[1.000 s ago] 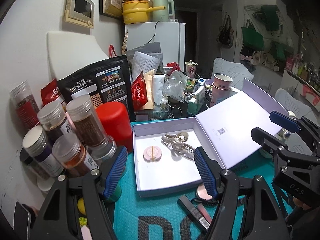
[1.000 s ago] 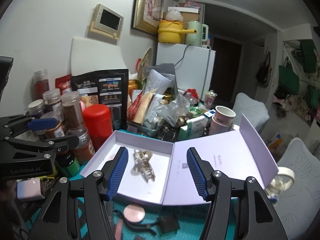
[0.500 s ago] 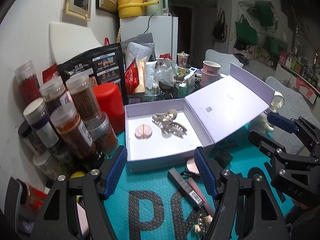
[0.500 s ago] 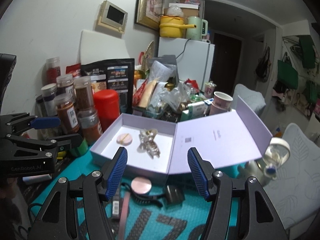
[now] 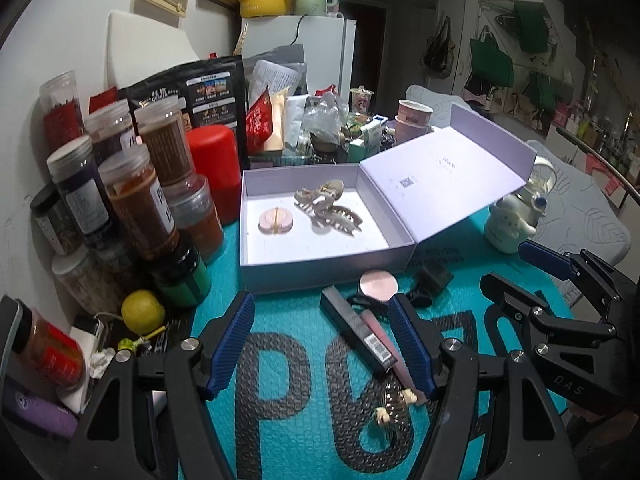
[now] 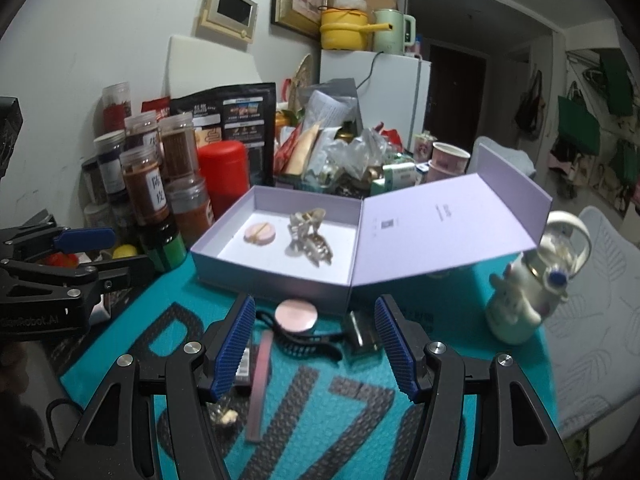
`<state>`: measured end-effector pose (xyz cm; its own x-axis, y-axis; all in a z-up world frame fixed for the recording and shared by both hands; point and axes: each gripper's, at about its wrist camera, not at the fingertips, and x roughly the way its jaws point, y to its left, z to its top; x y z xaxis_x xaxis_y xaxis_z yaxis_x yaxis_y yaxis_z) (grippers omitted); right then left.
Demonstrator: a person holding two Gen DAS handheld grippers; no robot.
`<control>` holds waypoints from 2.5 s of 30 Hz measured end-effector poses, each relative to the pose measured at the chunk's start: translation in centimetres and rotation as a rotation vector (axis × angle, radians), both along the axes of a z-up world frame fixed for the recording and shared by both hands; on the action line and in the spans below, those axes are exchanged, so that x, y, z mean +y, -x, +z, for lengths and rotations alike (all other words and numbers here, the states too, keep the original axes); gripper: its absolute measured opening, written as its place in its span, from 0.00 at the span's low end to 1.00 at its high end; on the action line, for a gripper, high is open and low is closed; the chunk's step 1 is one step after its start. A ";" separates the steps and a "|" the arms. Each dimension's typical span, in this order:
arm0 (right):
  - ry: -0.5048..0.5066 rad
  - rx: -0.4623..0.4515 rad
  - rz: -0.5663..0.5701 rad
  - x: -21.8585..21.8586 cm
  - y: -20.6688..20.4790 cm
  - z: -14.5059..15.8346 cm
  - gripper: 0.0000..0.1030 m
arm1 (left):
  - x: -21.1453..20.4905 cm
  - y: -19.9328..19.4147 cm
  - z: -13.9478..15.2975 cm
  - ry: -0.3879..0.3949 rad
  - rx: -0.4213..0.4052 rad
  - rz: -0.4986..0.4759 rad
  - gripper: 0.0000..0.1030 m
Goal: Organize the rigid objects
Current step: 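Withdraw both grippers from the box back toward the remaining items, then grasp the clear hair clip with the left gripper while the right grasps the pink lip gloss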
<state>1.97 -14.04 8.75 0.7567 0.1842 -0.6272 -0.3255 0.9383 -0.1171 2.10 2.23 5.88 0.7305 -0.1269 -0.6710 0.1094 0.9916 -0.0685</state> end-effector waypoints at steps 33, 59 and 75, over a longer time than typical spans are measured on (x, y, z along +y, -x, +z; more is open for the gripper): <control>-0.036 0.138 -0.049 -3.8 2.0 -7.4 0.61 | -5.1 1.7 -8.6 0.021 0.171 -0.234 0.67; -0.046 0.233 0.044 -1.0 -0.9 -9.8 0.61 | 1.7 -0.3 -11.2 0.089 0.216 -0.038 0.67; 0.004 0.305 0.104 1.4 -1.2 -12.5 0.49 | 0.7 -0.7 -11.7 0.131 0.216 -0.110 0.67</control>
<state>3.20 -12.67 -3.80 0.5109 0.2478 -0.8232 -0.4403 0.8979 -0.0029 2.84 2.92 -5.84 0.5491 -0.2937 -0.7825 0.1845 0.9557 -0.2292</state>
